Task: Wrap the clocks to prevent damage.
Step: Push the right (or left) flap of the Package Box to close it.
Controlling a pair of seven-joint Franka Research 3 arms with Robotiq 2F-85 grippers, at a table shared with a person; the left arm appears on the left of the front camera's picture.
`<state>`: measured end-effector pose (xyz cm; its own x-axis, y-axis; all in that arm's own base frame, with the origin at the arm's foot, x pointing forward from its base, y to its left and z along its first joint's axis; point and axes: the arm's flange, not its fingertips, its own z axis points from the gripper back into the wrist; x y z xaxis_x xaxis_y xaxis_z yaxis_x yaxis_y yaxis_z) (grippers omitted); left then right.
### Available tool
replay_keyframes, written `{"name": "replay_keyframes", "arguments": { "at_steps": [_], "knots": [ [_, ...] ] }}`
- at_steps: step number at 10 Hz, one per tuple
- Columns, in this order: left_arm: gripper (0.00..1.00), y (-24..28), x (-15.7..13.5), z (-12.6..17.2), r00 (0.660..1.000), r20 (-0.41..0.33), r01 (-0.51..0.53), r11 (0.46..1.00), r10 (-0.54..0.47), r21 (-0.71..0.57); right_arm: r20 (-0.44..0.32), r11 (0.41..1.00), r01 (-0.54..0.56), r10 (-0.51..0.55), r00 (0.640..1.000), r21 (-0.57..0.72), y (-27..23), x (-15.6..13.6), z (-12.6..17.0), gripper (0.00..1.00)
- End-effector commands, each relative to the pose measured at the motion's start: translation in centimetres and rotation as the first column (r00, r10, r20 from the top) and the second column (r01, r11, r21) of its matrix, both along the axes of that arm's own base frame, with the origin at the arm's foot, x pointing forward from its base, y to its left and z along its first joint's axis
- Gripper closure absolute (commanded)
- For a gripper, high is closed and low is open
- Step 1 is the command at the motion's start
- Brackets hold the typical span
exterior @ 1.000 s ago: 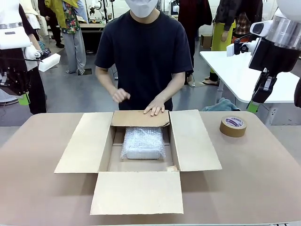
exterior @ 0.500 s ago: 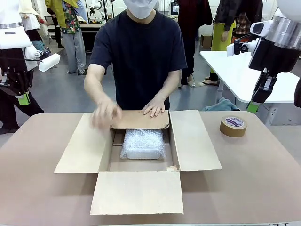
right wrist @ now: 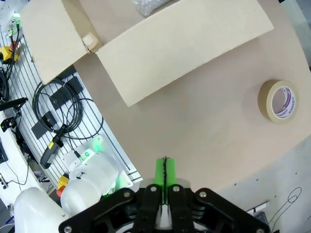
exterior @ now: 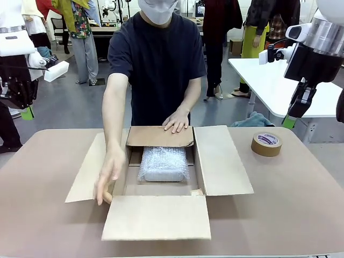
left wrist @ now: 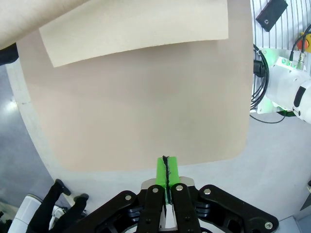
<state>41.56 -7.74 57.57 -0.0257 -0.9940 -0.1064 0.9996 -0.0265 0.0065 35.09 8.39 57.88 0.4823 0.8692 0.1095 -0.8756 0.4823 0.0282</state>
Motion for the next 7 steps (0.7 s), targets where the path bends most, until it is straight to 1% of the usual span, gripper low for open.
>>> {"name": "replay_keyframes", "arguments": {
  "at_steps": [1, 7],
  "knots": [
    [1.0, -0.15, -0.03, 0.04, 1.0, 0.001, -0.024, 1.0, 0.024, -0.012, 0.005, 1.0, 0.007, -0.007, 1.0, -0.003, 0.13, -0.05, -0.09, 0.99],
    [1.0, -0.15, -0.03, 0.04, 1.0, 0.001, -0.024, 1.0, 0.024, -0.012, 0.005, 1.0, 0.007, -0.007, 1.0, -0.003, 0.13, -0.05, -0.09, 0.99]
  ]
}}
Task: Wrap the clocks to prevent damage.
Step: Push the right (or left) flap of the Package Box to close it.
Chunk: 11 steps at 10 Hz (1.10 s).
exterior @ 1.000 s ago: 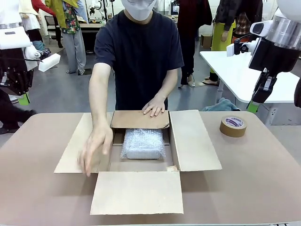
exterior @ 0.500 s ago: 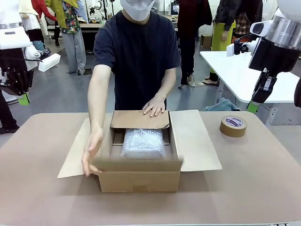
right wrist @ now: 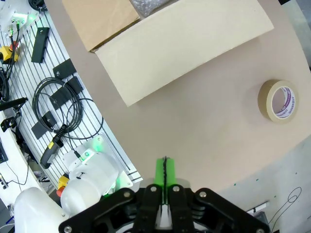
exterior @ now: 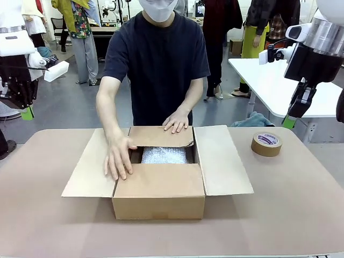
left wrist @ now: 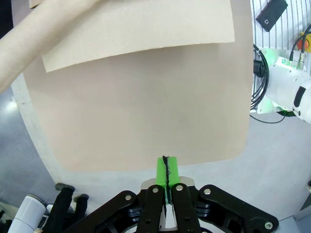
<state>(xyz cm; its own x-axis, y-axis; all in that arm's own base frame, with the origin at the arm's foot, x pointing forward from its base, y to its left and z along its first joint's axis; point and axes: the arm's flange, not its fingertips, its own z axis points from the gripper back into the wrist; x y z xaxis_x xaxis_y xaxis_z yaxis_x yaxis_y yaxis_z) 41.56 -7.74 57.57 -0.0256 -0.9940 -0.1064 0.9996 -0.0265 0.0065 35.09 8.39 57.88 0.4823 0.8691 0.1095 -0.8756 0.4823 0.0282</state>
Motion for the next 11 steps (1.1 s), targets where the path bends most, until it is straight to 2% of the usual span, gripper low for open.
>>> {"name": "replay_keyframes", "arguments": {
  "at_steps": [1, 11],
  "knots": [
    [1.0, -0.15, -0.03, 0.04, 1.0, 0.001, -0.024, 1.0, 0.024, -0.012, 0.005, 1.0, 0.007, -0.007, 1.0, -0.003, 0.13, -0.05, -0.09, 0.99],
    [1.0, -0.15, -0.03, 0.04, 1.0, 0.001, -0.024, 1.0, 0.024, -0.012, 0.0, 1.0, 0.0, 0.0, 1.0, 0.0, 0.0, 0.0, 0.0, 0.99]
  ]
}}
